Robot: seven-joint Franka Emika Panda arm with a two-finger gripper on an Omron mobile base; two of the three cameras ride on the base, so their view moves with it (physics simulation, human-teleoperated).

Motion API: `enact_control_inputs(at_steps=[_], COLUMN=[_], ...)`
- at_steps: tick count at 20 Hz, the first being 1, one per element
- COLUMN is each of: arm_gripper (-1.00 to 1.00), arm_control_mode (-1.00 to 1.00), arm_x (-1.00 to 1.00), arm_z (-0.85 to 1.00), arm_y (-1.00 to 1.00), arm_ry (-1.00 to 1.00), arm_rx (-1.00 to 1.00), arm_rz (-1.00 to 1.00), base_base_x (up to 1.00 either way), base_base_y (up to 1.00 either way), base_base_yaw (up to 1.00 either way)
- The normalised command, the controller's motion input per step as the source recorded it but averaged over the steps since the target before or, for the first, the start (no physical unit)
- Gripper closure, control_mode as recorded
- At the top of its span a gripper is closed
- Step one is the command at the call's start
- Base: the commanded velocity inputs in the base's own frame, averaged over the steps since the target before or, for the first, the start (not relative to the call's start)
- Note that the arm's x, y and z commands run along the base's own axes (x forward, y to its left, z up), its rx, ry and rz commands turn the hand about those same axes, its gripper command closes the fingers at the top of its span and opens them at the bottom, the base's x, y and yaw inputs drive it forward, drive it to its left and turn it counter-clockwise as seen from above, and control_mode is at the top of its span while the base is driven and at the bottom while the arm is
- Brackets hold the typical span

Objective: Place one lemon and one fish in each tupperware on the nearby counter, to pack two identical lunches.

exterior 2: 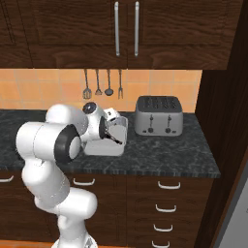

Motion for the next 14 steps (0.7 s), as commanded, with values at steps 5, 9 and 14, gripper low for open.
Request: enact_control_inputs(at_steps=[5, 9, 14], arm_gripper=[-1.00, -1.00, -1.00], arm_control_mode=[-1.00, -1.00, -1.00], arm_x=[-0.98, -1.00, -1.00], arm_z=[0.85, 0.98, 0.78], arm_y=[0.00, 0.00, 0.01], arm_ry=[-0.01, -0.01, -0.01], arm_rx=[0.17, 0.53, 0.33], arm_rz=[-0.13, -0.17, -0.13], base_base_x=[0.00, 0.00, 0.00], base_base_y=[0.00, 0.00, 0.00], base_base_yaw=[0.00, 0.00, 0.00])
